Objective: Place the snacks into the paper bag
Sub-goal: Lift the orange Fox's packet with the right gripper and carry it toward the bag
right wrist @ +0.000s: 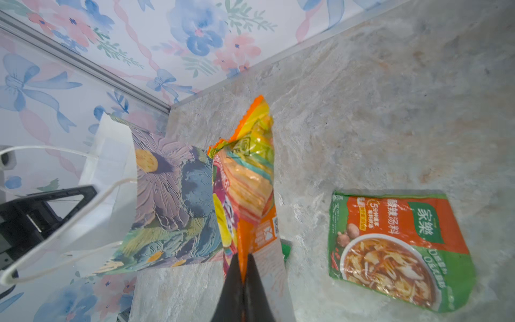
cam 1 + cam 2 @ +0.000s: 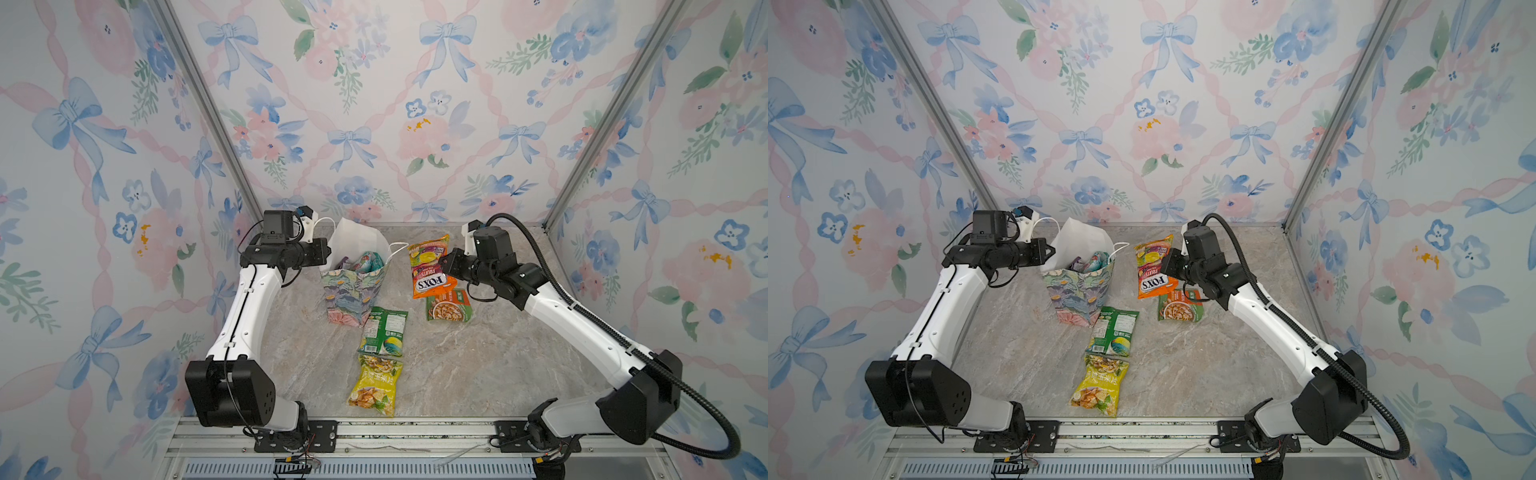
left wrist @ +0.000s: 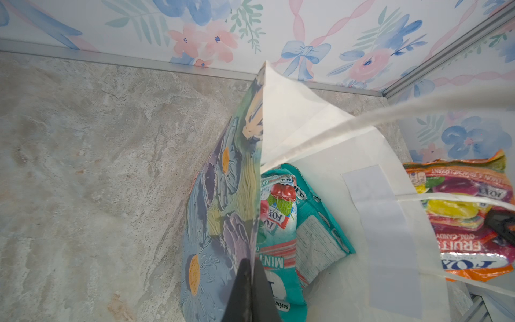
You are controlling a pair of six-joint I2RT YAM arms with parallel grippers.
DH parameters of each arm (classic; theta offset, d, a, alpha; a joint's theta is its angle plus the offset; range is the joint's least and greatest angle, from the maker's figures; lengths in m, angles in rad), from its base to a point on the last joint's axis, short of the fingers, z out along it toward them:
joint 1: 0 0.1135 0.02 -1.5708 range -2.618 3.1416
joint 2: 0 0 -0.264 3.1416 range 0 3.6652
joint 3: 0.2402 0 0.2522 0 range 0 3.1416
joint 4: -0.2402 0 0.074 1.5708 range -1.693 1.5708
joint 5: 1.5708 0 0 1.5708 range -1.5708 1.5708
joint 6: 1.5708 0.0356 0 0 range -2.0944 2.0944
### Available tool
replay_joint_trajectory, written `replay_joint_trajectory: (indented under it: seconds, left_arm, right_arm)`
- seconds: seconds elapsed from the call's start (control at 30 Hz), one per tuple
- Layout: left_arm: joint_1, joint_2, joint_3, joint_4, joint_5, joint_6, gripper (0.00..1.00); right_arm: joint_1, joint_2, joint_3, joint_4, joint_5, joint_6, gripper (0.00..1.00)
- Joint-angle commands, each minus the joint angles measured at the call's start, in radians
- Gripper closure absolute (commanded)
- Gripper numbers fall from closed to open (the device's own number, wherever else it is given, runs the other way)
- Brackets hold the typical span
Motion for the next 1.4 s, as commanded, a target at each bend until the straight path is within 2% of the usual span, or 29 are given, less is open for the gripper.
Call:
replay_joint_trajectory:
  seconds: [0.0, 0.27, 0.83, 1.2, 1.37]
  left_arm:
    - [0.007, -0.01, -0.01, -0.005, 0.019, 0.006, 1.0]
    - [0.006, -0.008, -0.01, -0.005, 0.022, 0.007, 1.0]
    - [0.006, -0.009, -0.011, -0.004, 0.026, 0.008, 1.0]
    - [0.006, -0.004, -0.01, -0.005, 0.031, 0.008, 1.0]
    - [0.006, -0.008, -0.012, -0.005, 0.027, 0.007, 1.0]
  right_arm:
    - [-0.022, 0.027, 0.104, 0.039, 0.03, -0.062, 1.0]
    - [-0.041, 0.1, 0.284, 0.056, 0.069, -0.139, 1.0]
    - [-0.009, 0.313, 0.602, 0.061, 0.041, -0.167, 1.0]
    - [0.074, 0.47, 0.848, 0.015, -0.007, -0.167, 1.0]
    - [0.12, 0.527, 0.907, 0.012, -0.034, -0.147, 1.0]
